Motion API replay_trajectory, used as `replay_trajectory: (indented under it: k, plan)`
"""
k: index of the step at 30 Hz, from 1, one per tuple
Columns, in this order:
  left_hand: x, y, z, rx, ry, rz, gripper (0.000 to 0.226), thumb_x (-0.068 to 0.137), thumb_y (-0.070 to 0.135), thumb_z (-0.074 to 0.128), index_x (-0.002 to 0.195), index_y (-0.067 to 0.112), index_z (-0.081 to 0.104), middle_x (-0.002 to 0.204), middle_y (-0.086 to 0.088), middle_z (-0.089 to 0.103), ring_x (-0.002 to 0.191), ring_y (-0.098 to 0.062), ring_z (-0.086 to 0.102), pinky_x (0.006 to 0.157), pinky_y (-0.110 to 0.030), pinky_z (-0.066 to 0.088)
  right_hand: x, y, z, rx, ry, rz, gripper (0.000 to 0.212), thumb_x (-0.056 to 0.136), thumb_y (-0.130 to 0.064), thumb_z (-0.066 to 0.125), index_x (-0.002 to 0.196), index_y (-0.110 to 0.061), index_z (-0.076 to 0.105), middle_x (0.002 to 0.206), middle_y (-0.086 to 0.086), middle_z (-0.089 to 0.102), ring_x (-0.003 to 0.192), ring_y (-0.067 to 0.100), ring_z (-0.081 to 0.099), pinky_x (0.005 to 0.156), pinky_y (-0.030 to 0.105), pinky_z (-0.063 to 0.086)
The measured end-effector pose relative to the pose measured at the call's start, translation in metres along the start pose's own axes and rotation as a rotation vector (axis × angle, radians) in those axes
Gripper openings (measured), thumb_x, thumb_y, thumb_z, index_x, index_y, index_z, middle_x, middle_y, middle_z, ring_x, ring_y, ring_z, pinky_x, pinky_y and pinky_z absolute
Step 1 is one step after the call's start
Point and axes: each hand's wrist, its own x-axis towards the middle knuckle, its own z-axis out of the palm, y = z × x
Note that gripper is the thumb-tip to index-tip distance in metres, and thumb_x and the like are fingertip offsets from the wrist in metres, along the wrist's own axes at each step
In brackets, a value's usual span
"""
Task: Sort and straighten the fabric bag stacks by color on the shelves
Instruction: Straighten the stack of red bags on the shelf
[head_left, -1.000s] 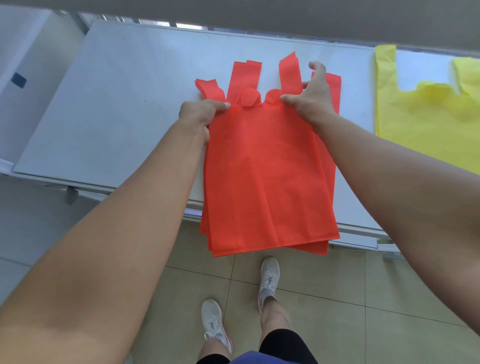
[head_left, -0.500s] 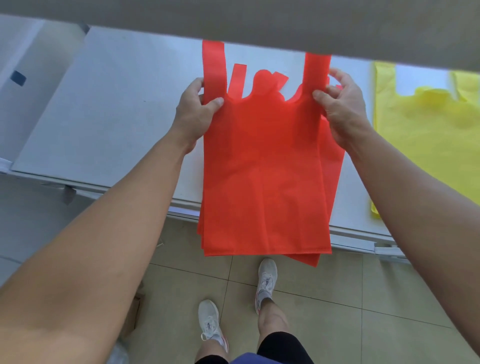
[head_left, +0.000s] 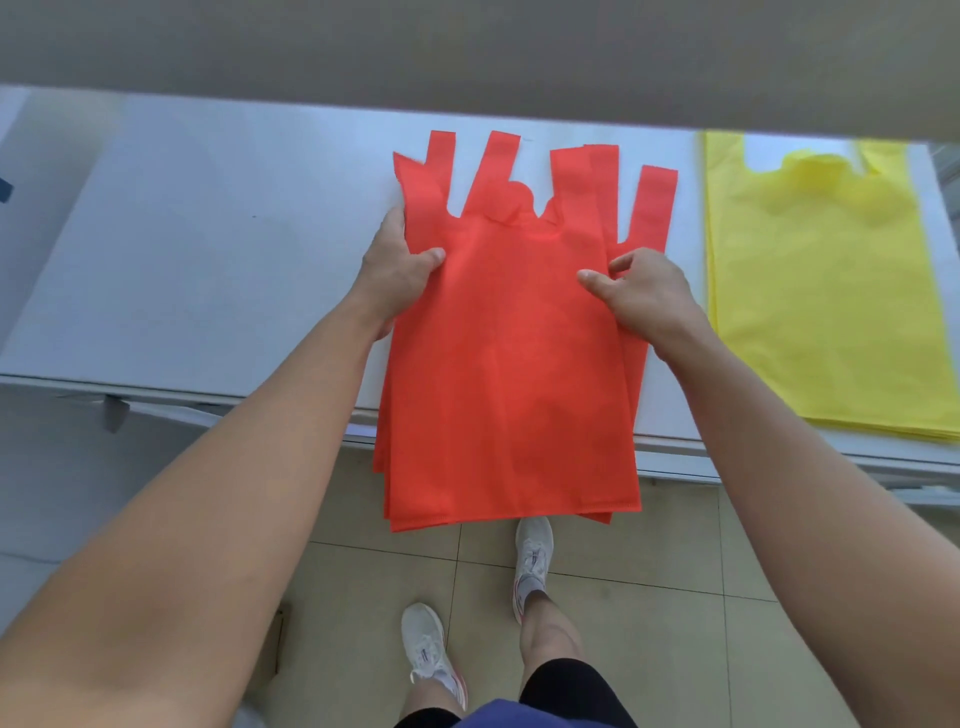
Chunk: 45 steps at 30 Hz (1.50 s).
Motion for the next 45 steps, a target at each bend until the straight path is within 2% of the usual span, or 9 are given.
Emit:
replay_trajectory:
  k: [4, 9, 12, 14, 22, 30, 36, 39, 45]
  plan:
    - [-0.006, -0.005, 0.01, 0.077, 0.043, 0.004, 0.051, 0.095, 0.016, 0.063, 0.145, 0.021, 0.05, 0.132, 0.005, 0.065, 0.119, -0.016, 0.063, 0.107, -0.037, 0.05, 0.0, -0.011, -0.006, -0.086, -0.096, 0.031, 0.043, 0.084, -0.048, 0.08, 0.08, -0.01, 0.059, 0.076, 0.005, 0.06, 0.079, 0.031, 0.064, 0.065, 0.04, 0.049]
    - [-0.01, 0.001, 0.016, 0.202, 0.062, 0.048, 0.07, 0.097, 0.015, 0.059, 0.16, 0.022, 0.031, 0.151, 0.001, 0.054, 0.136, -0.022, 0.053, 0.114, -0.035, 0.042, 0.002, -0.003, -0.001, 0.228, -0.062, 0.033, 0.054, 0.071, -0.035, 0.081, 0.116, -0.01, 0.063, 0.108, 0.011, 0.072, 0.097, 0.026, 0.073, 0.087, 0.046, 0.061]
    - [-0.003, 0.009, 0.014, 0.272, -0.009, 0.084, 0.067, 0.092, 0.014, 0.058, 0.156, 0.025, 0.039, 0.144, -0.001, 0.06, 0.132, -0.025, 0.057, 0.112, -0.04, 0.045, 0.01, -0.001, -0.004, 0.665, -0.14, 0.173, 0.067, 0.07, -0.028, 0.087, 0.128, -0.013, 0.057, 0.11, 0.008, 0.075, 0.091, 0.022, 0.078, 0.083, 0.043, 0.064]
    - [0.005, 0.018, 0.012, 0.306, -0.06, 0.092, 0.059, 0.088, 0.014, 0.061, 0.146, 0.024, 0.052, 0.134, -0.002, 0.066, 0.123, -0.025, 0.062, 0.108, -0.041, 0.049, 0.02, -0.006, -0.008, 0.761, -0.19, 0.184, 0.05, 0.079, -0.021, 0.084, 0.124, -0.008, 0.068, 0.102, 0.01, 0.079, 0.084, 0.02, 0.078, 0.083, 0.045, 0.064]
    - [0.032, 0.04, 0.021, -0.423, -0.304, 0.056, 0.054, 0.083, -0.004, 0.058, 0.129, 0.024, 0.062, 0.103, -0.007, 0.069, 0.087, -0.025, 0.065, 0.074, -0.039, 0.058, 0.023, 0.002, -0.044, 1.034, -0.034, -0.044, 0.044, 0.085, 0.004, 0.066, 0.127, -0.006, 0.064, 0.121, 0.005, 0.076, 0.096, 0.021, 0.072, 0.089, 0.04, 0.061]
    - [0.045, 0.033, 0.054, 0.264, 0.088, 0.068, 0.032, 0.086, 0.023, 0.067, 0.117, 0.016, 0.065, 0.105, 0.002, 0.07, 0.092, -0.015, 0.064, 0.073, -0.021, 0.044, 0.055, 0.039, -0.024, 0.439, 0.125, 0.008, 0.059, 0.08, -0.019, 0.072, 0.137, -0.018, 0.059, 0.117, 0.001, 0.073, 0.101, 0.017, 0.073, 0.092, 0.043, 0.061]
    - [0.055, 0.033, 0.068, 0.438, 0.209, 0.061, 0.039, 0.082, 0.032, 0.064, 0.114, 0.01, 0.069, 0.127, -0.011, 0.061, 0.119, -0.027, 0.059, 0.102, -0.034, 0.048, 0.068, 0.04, -0.022, 0.16, 0.236, -0.043, 0.053, 0.085, -0.028, 0.079, 0.133, -0.013, 0.062, 0.124, 0.004, 0.07, 0.114, 0.019, 0.067, 0.101, 0.036, 0.053]
    - [0.06, 0.043, 0.073, 0.526, 0.168, 0.074, 0.047, 0.086, 0.037, 0.07, 0.125, 0.011, 0.063, 0.132, -0.013, 0.056, 0.127, -0.032, 0.051, 0.108, -0.04, 0.044, 0.079, 0.038, -0.022, 0.054, 0.249, 0.01, 0.052, 0.082, -0.038, 0.084, 0.12, -0.007, 0.066, 0.118, 0.008, 0.07, 0.109, 0.024, 0.067, 0.087, 0.031, 0.052]
    - [0.068, 0.056, 0.065, 0.057, -0.053, 0.203, 0.066, 0.08, -0.001, 0.067, 0.139, 0.027, 0.059, 0.116, 0.005, 0.065, 0.108, -0.01, 0.063, 0.088, -0.018, 0.053, 0.09, 0.038, -0.021, 0.093, 0.219, 0.119, 0.068, 0.067, -0.042, 0.092, 0.121, -0.01, 0.065, 0.118, 0.009, 0.07, 0.109, 0.026, 0.068, 0.094, 0.04, 0.058]
